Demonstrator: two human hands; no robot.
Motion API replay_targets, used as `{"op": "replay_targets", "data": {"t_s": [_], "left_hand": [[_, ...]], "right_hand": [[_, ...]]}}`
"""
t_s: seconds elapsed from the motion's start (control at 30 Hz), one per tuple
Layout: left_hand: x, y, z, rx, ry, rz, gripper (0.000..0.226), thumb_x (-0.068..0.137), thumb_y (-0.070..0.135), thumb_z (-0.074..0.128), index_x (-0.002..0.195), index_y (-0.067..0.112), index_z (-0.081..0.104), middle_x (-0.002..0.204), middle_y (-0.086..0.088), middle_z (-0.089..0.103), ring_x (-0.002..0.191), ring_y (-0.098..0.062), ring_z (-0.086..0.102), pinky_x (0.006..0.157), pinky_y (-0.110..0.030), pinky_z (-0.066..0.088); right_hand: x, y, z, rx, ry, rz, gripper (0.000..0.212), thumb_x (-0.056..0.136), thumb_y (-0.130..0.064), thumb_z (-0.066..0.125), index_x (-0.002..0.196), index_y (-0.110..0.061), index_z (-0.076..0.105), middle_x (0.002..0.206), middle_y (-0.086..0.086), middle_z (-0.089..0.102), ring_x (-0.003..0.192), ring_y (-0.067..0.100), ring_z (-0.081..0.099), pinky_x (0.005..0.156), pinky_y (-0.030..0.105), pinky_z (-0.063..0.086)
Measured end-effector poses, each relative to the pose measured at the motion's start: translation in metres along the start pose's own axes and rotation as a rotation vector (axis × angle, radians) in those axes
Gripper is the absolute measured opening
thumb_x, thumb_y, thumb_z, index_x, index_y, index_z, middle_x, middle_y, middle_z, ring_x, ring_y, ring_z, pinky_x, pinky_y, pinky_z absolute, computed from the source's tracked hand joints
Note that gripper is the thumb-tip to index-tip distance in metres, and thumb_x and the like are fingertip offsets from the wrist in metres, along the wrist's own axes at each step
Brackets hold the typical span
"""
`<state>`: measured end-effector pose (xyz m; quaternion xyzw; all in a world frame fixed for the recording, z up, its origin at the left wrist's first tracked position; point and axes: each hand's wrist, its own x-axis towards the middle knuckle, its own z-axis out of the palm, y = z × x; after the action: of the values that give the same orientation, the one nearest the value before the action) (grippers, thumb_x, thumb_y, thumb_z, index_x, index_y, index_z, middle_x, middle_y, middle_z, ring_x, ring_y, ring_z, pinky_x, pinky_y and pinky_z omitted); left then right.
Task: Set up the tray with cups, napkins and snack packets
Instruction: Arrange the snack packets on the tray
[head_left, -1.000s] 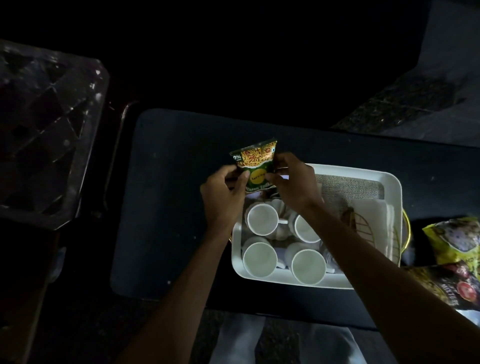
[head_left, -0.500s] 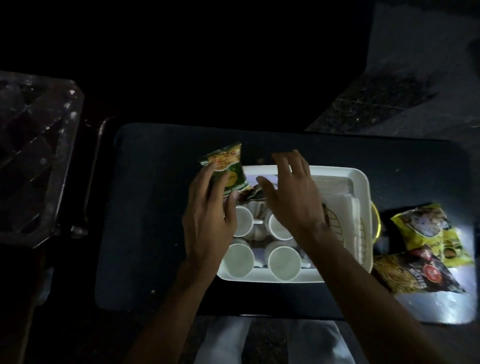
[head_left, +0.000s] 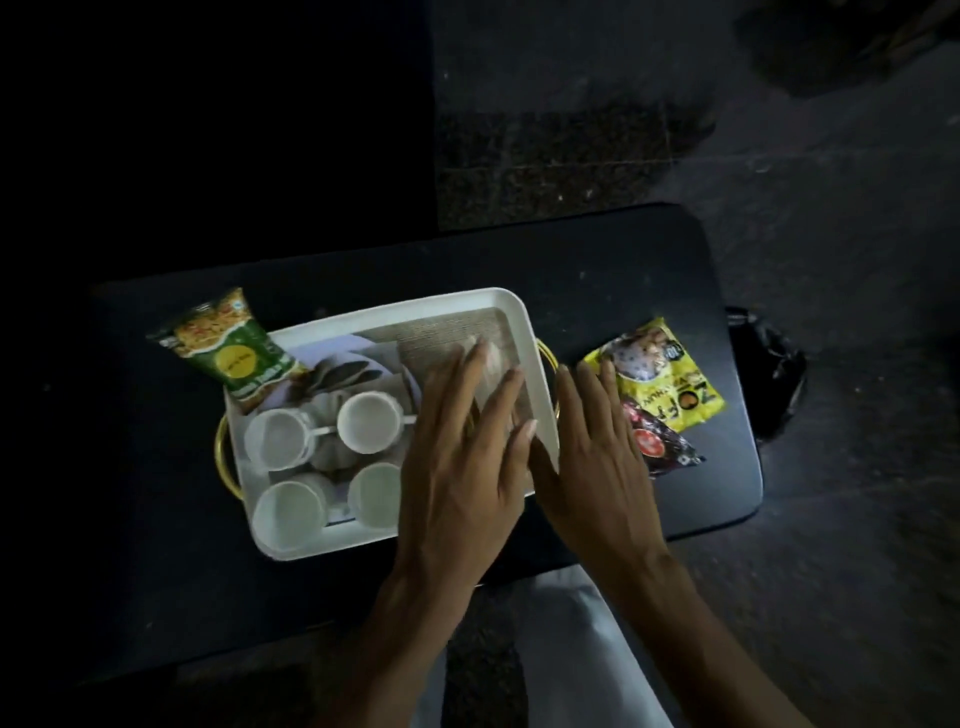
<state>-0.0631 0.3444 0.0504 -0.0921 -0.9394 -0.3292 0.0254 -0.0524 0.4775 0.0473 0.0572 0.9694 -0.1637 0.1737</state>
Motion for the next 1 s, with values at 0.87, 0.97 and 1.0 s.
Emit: {"op": "replay_targets", "data": {"t_s": [0.87, 0.97, 1.0], "left_hand": [[-0.002, 0.061, 0.134, -0.114, -0.410, -0.376, 0.039, 0.103, 0.029, 0.054, 0.137, 0.010, 0.058, 0.129, -0.007, 0.071, 0.118, -0.021, 0.067, 0.092, -0.024, 0.049], [-0.006, 0.060, 0.133, -0.173, -0.366, -0.371, 0.031, 0.103, 0.026, 0.055, 0.128, 0.010, 0.063, 0.115, -0.005, 0.075, 0.104, -0.018, 0.071, 0.086, -0.032, 0.059], [-0.009, 0.060, 0.132, -0.183, -0.348, -0.363, 0.026, 0.103, 0.026, 0.056, 0.122, 0.011, 0.065, 0.106, -0.003, 0.076, 0.096, -0.015, 0.072, 0.080, -0.030, 0.059]], "right_hand": [[-0.032, 0.170, 0.063, 0.730, 0.035, 0.300, 0.040, 0.084, -0.042, 0.075, 0.118, -0.026, 0.061, 0.109, -0.014, 0.069, 0.098, -0.002, 0.066, 0.080, 0.021, 0.057], [-0.034, 0.169, 0.060, 0.729, 0.057, 0.296, 0.041, 0.083, -0.040, 0.075, 0.119, -0.026, 0.062, 0.109, -0.017, 0.068, 0.098, -0.003, 0.066, 0.081, 0.021, 0.057], [-0.035, 0.168, 0.058, 0.721, 0.063, 0.296, 0.040, 0.083, -0.040, 0.075, 0.119, -0.026, 0.063, 0.108, -0.018, 0.068, 0.097, -0.005, 0.065, 0.080, 0.018, 0.056]]}}
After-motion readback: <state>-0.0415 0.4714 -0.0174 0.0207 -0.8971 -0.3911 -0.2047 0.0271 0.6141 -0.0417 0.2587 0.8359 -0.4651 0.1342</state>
